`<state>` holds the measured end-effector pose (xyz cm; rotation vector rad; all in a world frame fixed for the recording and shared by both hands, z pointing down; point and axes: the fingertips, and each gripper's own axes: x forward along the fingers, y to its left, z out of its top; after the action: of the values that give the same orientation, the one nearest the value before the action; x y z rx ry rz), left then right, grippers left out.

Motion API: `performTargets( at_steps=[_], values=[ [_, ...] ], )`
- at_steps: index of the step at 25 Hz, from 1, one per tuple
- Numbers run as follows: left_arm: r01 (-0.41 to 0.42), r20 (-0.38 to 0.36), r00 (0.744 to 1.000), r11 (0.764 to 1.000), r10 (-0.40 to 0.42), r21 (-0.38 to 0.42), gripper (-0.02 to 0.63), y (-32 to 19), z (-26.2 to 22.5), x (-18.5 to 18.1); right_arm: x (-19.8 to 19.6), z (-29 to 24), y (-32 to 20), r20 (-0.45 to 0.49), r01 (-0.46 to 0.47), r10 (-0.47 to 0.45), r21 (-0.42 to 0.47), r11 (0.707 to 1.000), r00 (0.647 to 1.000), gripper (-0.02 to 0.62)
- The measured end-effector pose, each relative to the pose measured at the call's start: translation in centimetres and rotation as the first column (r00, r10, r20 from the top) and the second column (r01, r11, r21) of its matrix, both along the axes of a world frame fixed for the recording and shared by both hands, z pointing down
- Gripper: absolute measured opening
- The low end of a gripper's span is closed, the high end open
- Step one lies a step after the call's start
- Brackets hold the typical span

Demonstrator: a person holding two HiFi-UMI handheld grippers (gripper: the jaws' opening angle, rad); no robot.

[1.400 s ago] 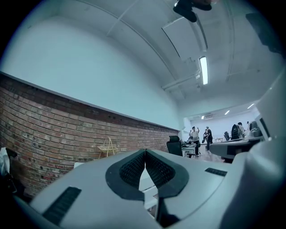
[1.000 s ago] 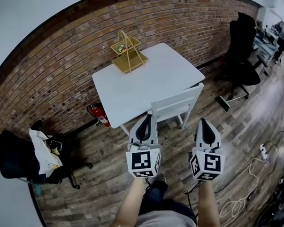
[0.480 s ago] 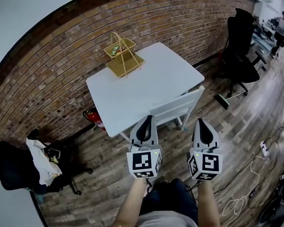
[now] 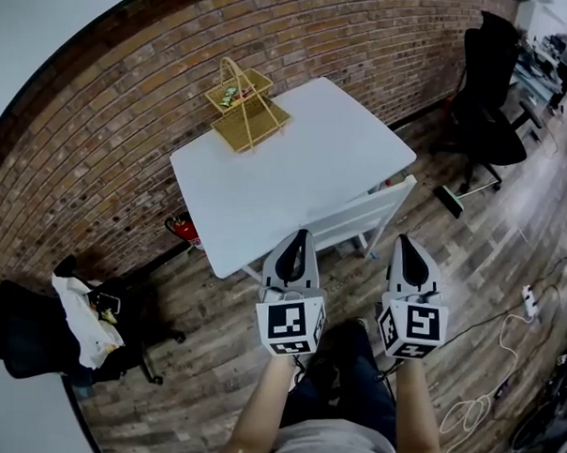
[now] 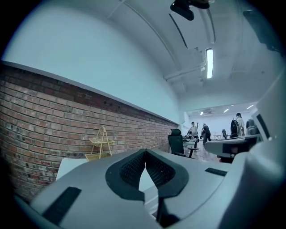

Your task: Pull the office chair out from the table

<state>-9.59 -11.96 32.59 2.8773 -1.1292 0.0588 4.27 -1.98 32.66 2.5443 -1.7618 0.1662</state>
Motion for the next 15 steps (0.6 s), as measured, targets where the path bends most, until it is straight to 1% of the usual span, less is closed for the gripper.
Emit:
performTargets(
  at_steps=[5,15],
  values=[
    [0.011,0.008,1.0,1.0,-0.011,-0.001,0.015,-1.7,0.4,1.8,1.9,0.3,-2.1,-0.005,0.021,-0.021,-0.008,1.0,1.0,0.014],
    [0.047,0.036,0.998,0.998,-0.046,-0.033,0.015,-5.6,2.1,7.2,7.0,1.5,-6.7,0.002,0.074,-0.074,-0.044,0.996,0.997,0.014]
  ],
)
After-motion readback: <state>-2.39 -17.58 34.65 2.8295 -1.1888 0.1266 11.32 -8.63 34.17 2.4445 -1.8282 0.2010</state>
